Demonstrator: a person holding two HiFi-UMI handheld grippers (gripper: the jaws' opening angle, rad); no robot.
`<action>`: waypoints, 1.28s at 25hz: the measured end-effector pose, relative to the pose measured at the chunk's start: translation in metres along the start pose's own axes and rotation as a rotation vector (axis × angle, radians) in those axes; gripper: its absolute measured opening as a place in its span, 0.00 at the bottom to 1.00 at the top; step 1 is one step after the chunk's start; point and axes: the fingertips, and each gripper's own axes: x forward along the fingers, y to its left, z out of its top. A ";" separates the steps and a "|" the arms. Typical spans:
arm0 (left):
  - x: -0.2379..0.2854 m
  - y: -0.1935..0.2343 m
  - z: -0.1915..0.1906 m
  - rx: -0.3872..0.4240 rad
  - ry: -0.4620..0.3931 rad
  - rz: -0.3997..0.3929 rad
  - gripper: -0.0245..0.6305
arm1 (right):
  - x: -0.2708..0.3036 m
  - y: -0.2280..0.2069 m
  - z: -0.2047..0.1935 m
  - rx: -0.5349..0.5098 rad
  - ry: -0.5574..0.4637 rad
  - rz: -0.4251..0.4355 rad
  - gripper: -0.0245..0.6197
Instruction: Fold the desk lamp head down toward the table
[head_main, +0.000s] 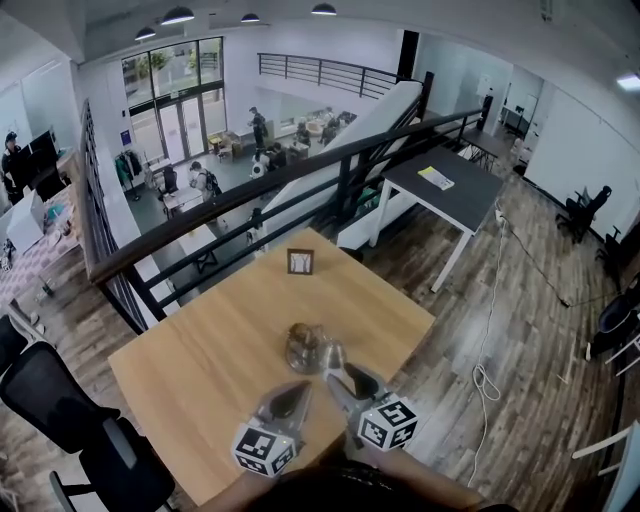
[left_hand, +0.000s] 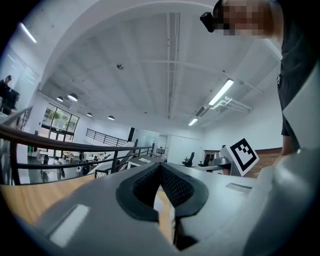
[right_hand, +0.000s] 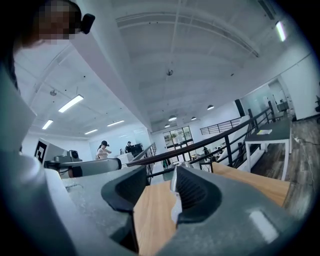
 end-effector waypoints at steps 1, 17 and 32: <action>0.003 0.002 0.000 -0.001 0.002 0.006 0.04 | 0.004 -0.004 0.000 -0.001 0.010 0.001 0.32; 0.045 0.030 -0.021 -0.072 0.051 0.066 0.04 | 0.042 -0.041 -0.008 -0.031 0.124 0.035 0.45; 0.044 0.033 -0.020 -0.085 0.056 0.065 0.04 | 0.045 -0.035 -0.024 -0.074 0.191 0.035 0.43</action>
